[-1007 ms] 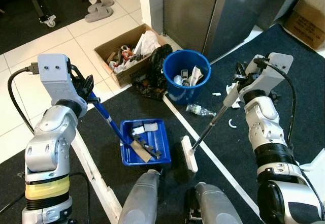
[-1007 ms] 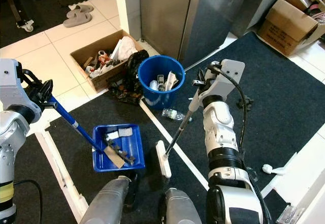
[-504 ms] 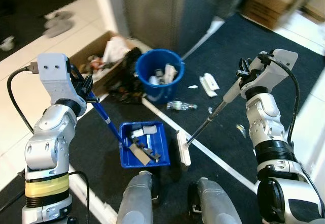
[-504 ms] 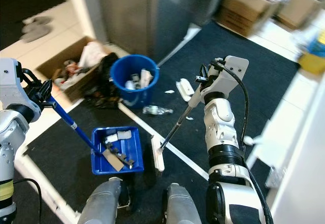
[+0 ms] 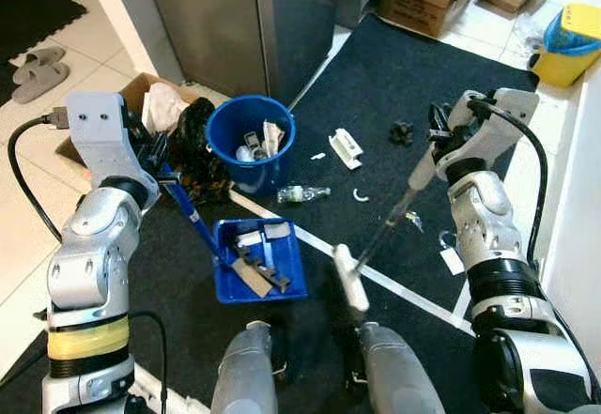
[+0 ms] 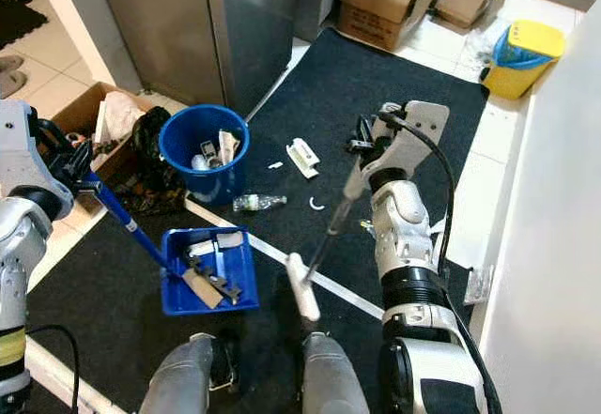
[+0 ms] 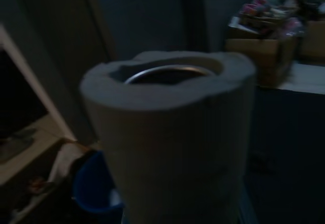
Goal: Sweep floor
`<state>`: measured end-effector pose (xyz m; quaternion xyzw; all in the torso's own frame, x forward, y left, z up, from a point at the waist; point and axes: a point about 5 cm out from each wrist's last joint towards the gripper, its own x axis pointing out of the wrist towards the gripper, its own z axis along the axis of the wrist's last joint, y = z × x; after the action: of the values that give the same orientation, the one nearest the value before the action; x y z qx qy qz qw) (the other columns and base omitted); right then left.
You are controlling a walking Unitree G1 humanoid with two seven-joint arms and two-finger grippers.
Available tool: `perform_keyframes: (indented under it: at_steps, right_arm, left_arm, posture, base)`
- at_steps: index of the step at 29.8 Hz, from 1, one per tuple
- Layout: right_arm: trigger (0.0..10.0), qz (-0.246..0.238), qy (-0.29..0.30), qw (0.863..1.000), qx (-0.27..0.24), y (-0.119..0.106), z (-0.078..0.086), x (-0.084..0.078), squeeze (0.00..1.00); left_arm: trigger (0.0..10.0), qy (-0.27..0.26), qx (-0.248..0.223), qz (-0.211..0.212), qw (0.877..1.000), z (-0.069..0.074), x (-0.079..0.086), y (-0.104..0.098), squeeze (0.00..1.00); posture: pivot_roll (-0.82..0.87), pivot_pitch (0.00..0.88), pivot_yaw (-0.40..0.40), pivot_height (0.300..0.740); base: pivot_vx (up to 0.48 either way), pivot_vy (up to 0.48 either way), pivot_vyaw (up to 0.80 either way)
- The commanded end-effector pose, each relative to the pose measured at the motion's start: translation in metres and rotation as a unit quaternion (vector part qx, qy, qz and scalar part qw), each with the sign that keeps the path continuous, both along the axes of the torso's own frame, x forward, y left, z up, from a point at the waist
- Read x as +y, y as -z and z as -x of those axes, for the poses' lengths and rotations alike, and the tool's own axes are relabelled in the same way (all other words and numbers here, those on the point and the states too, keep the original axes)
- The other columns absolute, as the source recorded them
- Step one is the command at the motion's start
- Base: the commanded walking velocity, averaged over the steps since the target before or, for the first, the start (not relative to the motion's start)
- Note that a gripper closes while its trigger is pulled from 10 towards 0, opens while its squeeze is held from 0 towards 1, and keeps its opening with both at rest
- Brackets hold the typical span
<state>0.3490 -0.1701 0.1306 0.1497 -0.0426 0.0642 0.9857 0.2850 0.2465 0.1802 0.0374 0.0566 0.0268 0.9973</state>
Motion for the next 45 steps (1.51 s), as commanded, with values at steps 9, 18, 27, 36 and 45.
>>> perform_keyframes:
  at_steps: [9, 18, 27, 36, 45]
  right_arm:
    - [10.0, -0.001, -0.023, 0.998, -0.054, -0.029, -0.004, 0.01, 0.0]
    - [10.0, -0.004, -0.016, 0.998, -0.064, -0.034, -0.001, 0.007, 0.0]
    - [10.0, 0.017, -0.018, 0.999, -0.045, -0.026, -0.003, 0.009, 0.0]
    - [10.0, 0.021, -0.01, 0.999, -0.03, -0.018, -0.001, 0.006, 0.0]
    - [10.0, 0.023, -0.008, 0.999, -0.025, -0.015, 0.0, 0.006, 0.0]
  left_arm:
    - [10.0, -0.003, -0.108, -0.006, 0.994, -0.008, -0.001, -0.057, 0.0]
    - [10.0, 0.031, -0.217, -0.014, 0.976, -0.007, -0.014, -0.122, 0.0]
    - [10.0, 0.057, -0.312, 0.01, 0.948, 0.001, -0.015, -0.194, 0.0]
    - [10.0, 0.055, -0.351, -0.023, 0.935, 0.009, -0.008, -0.226, 0.0]
    - [10.0, 0.047, -0.348, -0.034, 0.936, 0.007, -0.008, -0.227, 0.0]
  posture:
    - [0.06, 0.074, 0.005, 0.74]
    - [0.05, 0.079, 0.0, 0.74]
    - [0.06, 0.077, -0.009, 0.74]
    - [0.06, 0.078, -0.008, 0.74]
    - [0.06, 0.076, -0.006, 0.74]
  base:
    - [0.0, 0.0, 0.0]
    - [0.212, 0.0, 0.0]
    - [0.0, 0.0, 0.0]
    - [0.032, 0.0, 0.0]
    - [0.459, 0.0, 0.0]
